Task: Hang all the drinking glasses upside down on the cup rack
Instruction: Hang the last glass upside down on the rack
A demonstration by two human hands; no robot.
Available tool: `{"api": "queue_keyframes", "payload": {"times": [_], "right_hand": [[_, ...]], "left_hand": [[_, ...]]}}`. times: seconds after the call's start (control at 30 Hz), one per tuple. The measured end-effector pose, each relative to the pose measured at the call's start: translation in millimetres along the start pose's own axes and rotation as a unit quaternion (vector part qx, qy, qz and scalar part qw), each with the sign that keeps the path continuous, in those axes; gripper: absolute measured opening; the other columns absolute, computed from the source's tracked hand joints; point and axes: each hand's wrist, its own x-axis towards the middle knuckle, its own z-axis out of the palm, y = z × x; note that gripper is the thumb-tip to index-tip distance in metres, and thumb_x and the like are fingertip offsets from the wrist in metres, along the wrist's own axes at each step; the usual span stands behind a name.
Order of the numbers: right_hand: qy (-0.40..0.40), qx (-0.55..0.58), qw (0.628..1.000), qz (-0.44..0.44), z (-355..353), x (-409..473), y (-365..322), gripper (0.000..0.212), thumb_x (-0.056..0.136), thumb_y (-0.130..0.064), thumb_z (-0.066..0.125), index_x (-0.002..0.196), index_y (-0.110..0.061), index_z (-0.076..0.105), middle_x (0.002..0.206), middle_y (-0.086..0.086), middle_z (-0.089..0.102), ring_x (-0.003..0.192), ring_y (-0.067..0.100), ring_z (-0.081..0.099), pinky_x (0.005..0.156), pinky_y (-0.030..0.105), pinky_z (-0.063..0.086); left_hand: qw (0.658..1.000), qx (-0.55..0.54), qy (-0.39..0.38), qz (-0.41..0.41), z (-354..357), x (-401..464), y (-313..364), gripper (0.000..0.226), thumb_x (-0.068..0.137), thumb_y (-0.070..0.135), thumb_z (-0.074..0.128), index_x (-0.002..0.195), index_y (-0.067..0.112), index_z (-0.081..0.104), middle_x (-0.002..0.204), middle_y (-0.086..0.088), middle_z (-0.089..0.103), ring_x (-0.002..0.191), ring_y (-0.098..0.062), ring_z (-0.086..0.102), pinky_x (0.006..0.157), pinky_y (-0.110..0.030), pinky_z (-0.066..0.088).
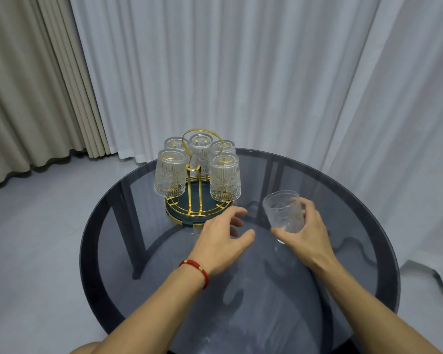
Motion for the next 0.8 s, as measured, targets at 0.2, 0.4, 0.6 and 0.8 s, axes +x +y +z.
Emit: {"api": "queue_keyframes", "payload": {"times": [0.2, 0.4, 0.6, 0.8], "right_hand": [[-0.172, 0.046, 0.974, -0.138, 0, -30, -27, 0.086, 0.065, -0.043, 0.093, 0.138, -0.061, 0.05, 0.128, -0.021, 0.058, 0.124, 0.0, 0.062, 0.097, 0.017, 0.053], [-0.241, 0.271, 0.931, 0.032, 17, -37, -47, 0.069, 0.077, -0.074, 0.076, 0.136, -0.043, 0.061, 0.139, -0.007, 0.07, 0.126, 0.017, 0.07, 0.097, 0.04, 0.06], [-0.199, 0.312, 0.929, 0.016, 32, -35, -78, 0.061, 0.086, -0.053, 0.074, 0.138, -0.023, 0.063, 0.131, 0.002, 0.076, 0.123, 0.024, 0.072, 0.093, 0.044, 0.063], [-0.008, 0.093, 0.988, -0.121, 22, -9, -141, 0.053, 0.077, -0.049, 0.084, 0.126, -0.039, 0.066, 0.108, -0.017, 0.074, 0.094, -0.009, 0.068, 0.075, 0.006, 0.051]], "left_hand": [[0.976, -0.208, -0.026, -0.051, -7, -4, 11, 0.084, 0.061, 0.051, 0.087, 0.136, 0.034, 0.054, 0.113, 0.003, 0.063, 0.097, -0.015, 0.071, 0.066, -0.038, 0.066], [0.924, -0.361, 0.035, -0.117, -38, -5, 8, 0.066, 0.078, 0.027, 0.085, 0.137, 0.014, 0.057, 0.129, -0.012, 0.062, 0.104, -0.019, 0.072, 0.073, -0.05, 0.066], [0.913, -0.398, -0.002, -0.085, -66, -6, 3, 0.046, 0.082, 0.02, 0.067, 0.128, 0.021, 0.067, 0.128, -0.008, 0.07, 0.116, -0.026, 0.069, 0.086, -0.052, 0.063], [0.989, -0.079, 0.101, -0.068, -87, 2, -35, 0.037, 0.092, 0.01, 0.05, 0.12, 0.025, 0.069, 0.122, -0.001, 0.07, 0.113, -0.02, 0.064, 0.098, -0.039, 0.055]]}}
